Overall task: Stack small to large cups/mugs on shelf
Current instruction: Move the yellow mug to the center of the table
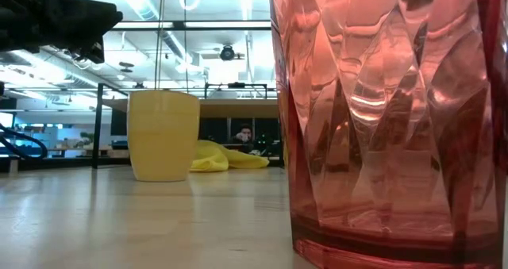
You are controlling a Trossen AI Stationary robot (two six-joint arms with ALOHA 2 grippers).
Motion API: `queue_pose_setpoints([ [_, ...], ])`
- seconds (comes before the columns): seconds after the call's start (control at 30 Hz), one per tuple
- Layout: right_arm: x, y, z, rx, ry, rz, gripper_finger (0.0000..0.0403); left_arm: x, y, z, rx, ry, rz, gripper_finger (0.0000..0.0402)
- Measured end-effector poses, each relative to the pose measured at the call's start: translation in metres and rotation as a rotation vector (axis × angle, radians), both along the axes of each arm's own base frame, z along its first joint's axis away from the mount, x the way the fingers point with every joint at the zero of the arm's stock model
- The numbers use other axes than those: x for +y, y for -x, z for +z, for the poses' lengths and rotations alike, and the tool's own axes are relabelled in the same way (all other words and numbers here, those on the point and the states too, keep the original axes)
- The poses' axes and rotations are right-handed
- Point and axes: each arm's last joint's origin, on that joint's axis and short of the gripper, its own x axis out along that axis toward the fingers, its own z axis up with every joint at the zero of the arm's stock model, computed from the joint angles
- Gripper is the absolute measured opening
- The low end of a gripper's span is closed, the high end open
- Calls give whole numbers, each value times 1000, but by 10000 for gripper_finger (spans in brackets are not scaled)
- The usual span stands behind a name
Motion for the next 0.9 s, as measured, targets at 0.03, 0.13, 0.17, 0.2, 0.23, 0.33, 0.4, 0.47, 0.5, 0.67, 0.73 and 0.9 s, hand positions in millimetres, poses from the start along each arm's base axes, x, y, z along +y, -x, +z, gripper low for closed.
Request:
queue_pose_setpoints([
  [0.03, -1, 1, 2, -14, -24, -24, 13, 0, 0, 0, 0, 0, 0, 84],
  [0.13, -5, 1, 4, -3, -144, -96, 13, 0, 0, 0, 0, 0, 0, 87],
  [0.17, -6, 1, 5, 9, -192, -121, 13, 0, 0, 0, 0, 0, 0, 87],
  [0.2, -7, 0, 6, 24, -232, -145, 13, 0, 0, 0, 0, 0, 0, 87],
  [0.23, -8, 0, 7, 41, -260, -165, 13, 0, 0, 0, 0, 0, 0, 86],
  [0.33, -9, 0, 12, 86, -278, -193, 13, 0, 0, 0, 0, 0, 0, 82],
  [0.4, -9, -1, 18, 122, -266, -199, 13, 0, 0, 0, 1, 0, 0, 79],
  [0.47, -9, -2, 25, 162, -254, -206, 13, 0, 0, 0, 5, 0, 0, 78],
  [0.5, -9, -2, 29, 180, -244, -211, 13, 0, 0, 0, 5, 0, 0, 79],
  [0.67, -8, -10, 53, 261, -198, -261, 22, 0, 0, 0, 4, 0, 0, 85],
  [0.73, -8, -16, 60, 321, -185, -298, 30, 0, 0, 0, 4, 0, 0, 86],
  [0.9, -7, -32, 74, 495, -149, -384, 53, 0, 0, 0, 4, 2, -1, 82],
])
